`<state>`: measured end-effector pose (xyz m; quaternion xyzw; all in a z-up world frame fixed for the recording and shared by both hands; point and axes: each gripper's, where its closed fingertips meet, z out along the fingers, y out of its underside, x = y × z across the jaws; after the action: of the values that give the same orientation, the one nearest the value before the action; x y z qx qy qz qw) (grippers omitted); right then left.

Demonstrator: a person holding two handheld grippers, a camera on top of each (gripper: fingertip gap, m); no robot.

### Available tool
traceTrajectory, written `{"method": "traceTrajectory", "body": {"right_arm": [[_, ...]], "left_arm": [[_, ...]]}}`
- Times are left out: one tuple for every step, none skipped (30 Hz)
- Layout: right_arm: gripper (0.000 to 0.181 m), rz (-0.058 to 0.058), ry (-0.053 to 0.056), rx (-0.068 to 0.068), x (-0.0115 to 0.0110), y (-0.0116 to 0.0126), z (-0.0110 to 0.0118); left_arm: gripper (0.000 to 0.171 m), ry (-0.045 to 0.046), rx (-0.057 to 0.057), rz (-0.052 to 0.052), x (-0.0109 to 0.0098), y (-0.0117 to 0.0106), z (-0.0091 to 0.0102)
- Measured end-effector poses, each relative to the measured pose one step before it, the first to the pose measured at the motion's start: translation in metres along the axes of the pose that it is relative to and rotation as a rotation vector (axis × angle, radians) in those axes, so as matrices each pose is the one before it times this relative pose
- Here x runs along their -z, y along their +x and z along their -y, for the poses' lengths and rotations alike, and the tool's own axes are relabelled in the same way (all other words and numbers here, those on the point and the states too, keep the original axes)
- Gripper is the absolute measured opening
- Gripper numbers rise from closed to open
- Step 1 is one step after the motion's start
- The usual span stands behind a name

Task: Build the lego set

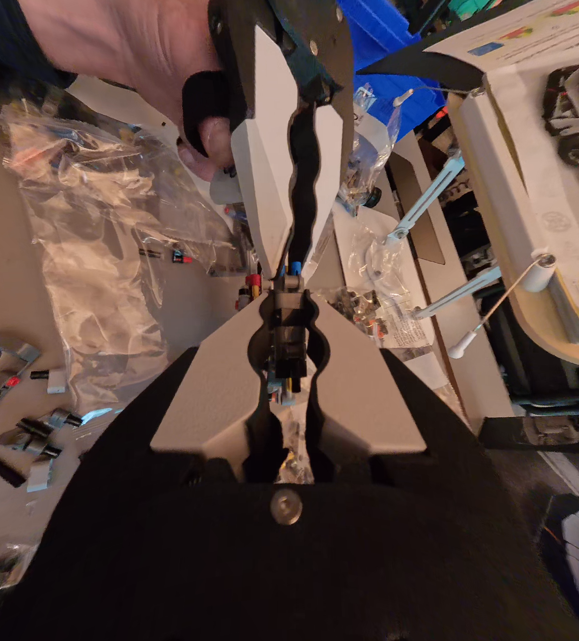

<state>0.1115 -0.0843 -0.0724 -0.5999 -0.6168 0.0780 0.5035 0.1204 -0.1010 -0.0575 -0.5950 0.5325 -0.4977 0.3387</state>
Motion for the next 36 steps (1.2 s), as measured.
{"method": "traceTrajectory", "body": {"right_arm": [[0.012,-0.0281,-0.009,0.0231,-0.0003,0.00231,0.00052],[0.012,-0.0255,-0.0151,0.0198,-0.0007,0.0021,-0.00065],[0.012,-0.0179,-0.0147,0.0175,-0.00064,0.00141,-0.00117],[0.012,-0.0217,-0.0102,0.0178,0.00003,0.00188,-0.00076],[0.012,-0.0234,-0.0065,0.0165,0.00059,0.00254,-0.00002],[0.012,-0.0159,0.0021,0.0101,0.00079,0.00165,0.00098],[0.012,-0.0129,0.0026,0.0018,0.00059,0.00166,0.00109],[0.012,-0.0146,-0.0025,0.0052,0.00027,0.00197,0.0004],[0.012,-0.0134,-0.004,0.0033,-0.00011,0.00165,-0.0001],[0.012,-0.012,-0.0038,0.0011,-0.00025,0.00133,-0.00003],[0.012,-0.0108,-0.0015,0.0066,-0.00011,0.00076,0.00051],[0.012,-0.0109,-0.0023,0.009,0.00014,0.00078,0.00064],[0.012,-0.0098,-0.002,0.0056,0.00037,0.00105,0.00059],[0.012,-0.0049,0.0026,-0.0004,0.00068,0.00094,0.00064],[0.012,0.0023,0.0082,-0.006,0.00113,0.00035,0.00093],[0.012,0.0026,0.0089,-0.0051,0.00124,0.00049,0.00097],[0.012,-0.0003,0.0043,0.0,0.0014,0.00083,0.00045],[0.012,0.0032,0.0045,0.0013,0.00147,0.00019,0.0002],[0.012,0.0069,0.0039,-0.0026,0.00138,-0.00046,0.00005],[0.012,0.0082,0.0053,-0.0038,0.00153,-0.00038,0.0002],[0.012,0.0066,0.0086,-0.0024,0.00166,-0.0003,0.00103],[0.012,0.0134,0.0159,-0.0119,0.00187,-0.00082,0.00174],[0.012,0.0145,0.0142,-0.0139,0.00133,-0.00074,0.00108],[0.012,0.0057,0.0001,-0.0017,0.0006,-0.00034,-0.00077],[0.012,0.0076,0.0,0.0037,0.00112,-0.00058,-0.00011],[0.012,0.01,0.0078,-0.0034,0.00176,-0.00094,0.00103],[0.012,0.0072,0.0096,-0.0093,0.00152,-0.00008,0.00108],[0.012,0.01,0.0048,-0.0026,0.00133,-0.0008,0.00031],[0.012,0.0086,0.0028,-0.0041,0.0009,-0.0008,0.0],[0.012,0.0128,0.0116,-0.0084,0.00086,-0.00127,0.00095],[0.012,0.0113,0.0069,-0.0112,0.00042,-0.00083,0.00023],[0.012,0.0051,0.0038,-0.0034,0.00057,-0.00001,-0.0002],[0.012,0.0098,0.0119,-0.0119,0.00122,-0.00062,0.00101],[0.012,0.0138,0.0137,-0.0185,0.00101,-0.00076,0.0012],[0.012,0.0101,0.0089,-0.0088,0.00055,-0.00063,0.00062],[0.012,0.0077,0.003,-0.0027,0.00019,-0.00081,0.00027]], "left_arm": [[0.011,0.01423,0.0274,-0.0123,0.00061,-0.00015,0.00123],[0.011,0.00992,0.023,-0.0017,0.00008,-0.00132,0.00079],[0.011,0.00532,0.0257,-0.001,-0.00012,-0.00154,0.00014],[0.01,0.00887,0.0196,-0.0028,-0.00044,-0.00117,0.00055],[0.009,0.0152,0.0198,-0.0083,-0.00047,-0.00015,0.00144],[0.008,0.00968,0.0161,-0.0135,-0.00004,0.00105,0.00132],[0.008,0.00649,-0.0011,-0.0043,0.00062,0.00082,0.00154],[0.006,0.00027,-0.005,0.0033,0.0003,0.00064,0.00093],[0.006,0.00263,-0.0011,0.0105,0.00026,-0.00054,0.00119],[0.005,0.00202,-0.0061,0.0122,0.00041,-0.00095,0.0007],[0.005,-0.00009,0.0,0.0041,0.00059,-0.00051,0.00027],[0.005,0.00396,-0.0012,-0.0016,0.00065,0.00016,0.00056],[0.005,0.00615,0.0035,-0.0026,0.00042,0.0003,0.0009],[0.005,0.00807,0.0016,-0.0022,0.00017,0.00042,0.00119],[0.005,0.00659,-0.006,-0.0036,0.00012,0.00105,0.00099],[0.005,0.00796,-0.0069,-0.0031,-0.00004,0.00119,0.00142],[0.004,0.00812,-0.005,-0.001,-0.00026,0.0009,0.00144],[0.004,0.00324,-0.0112,-0.0018,-0.00051,0.00107,0.00057],[0.004,0.00235,-0.0078,-0.0045,-0.00055,0.00107,0.00026],[0.004,0.00266,-0.0081,-0.0021,-0.00072,0.00121,0.00028],[0.003,0.00253,-0.0113,-0.0013,-0.00047,0.00158,0.00075],[0.003,0.00326,-0.0118,-0.0065,-0.00001,0.00225,0.0009],[0.003,0.00122,-0.0086,-0.0066,-0.00021,0.00183,0.00078],[0.003,-0.00071,-0.0052,0.0033,-0.0006,0.00022,0.00022],[0.003,0.00204,-0.0057,0.001,-0.00084,0.00048,-0.00022],[0.003,0.00348,-0.0037,-0.0095,-0.00048,0.00175,0.00001],[0.003,0.00821,-0.0008,-0.006,-0.00039,0.00164,0.00151],[0.003,-0.00198,-0.0053,-0.0024,-0.00064,0.00134,0.00027],[0.002,-0.00215,-0.011,0.0008,-0.00062,0.00081,-0.00014],[0.002,0.00104,0.001,-0.0099,-0.00022,0.00158,-0.00008],[0.002,-0.0004,-0.0055,-0.0016,-0.00006,0.00081,0.00012],[0.003,-0.00188,-0.0104,0.0072,-0.00047,0.00021,0.00004],[0.003,0.00386,-0.0054,-0.0038,-0.00025,0.00101,0.00064],[0.002,0.00409,-0.0062,-0.0042,-0.00038,0.00124,0.00084],[0.002,-0.00456,-0.0106,0.0026,-0.00023,0.00118,0.00034],[0.002,-0.00847,-0.02,0.0087,0.00001,0.00064,-0.00037]]}}
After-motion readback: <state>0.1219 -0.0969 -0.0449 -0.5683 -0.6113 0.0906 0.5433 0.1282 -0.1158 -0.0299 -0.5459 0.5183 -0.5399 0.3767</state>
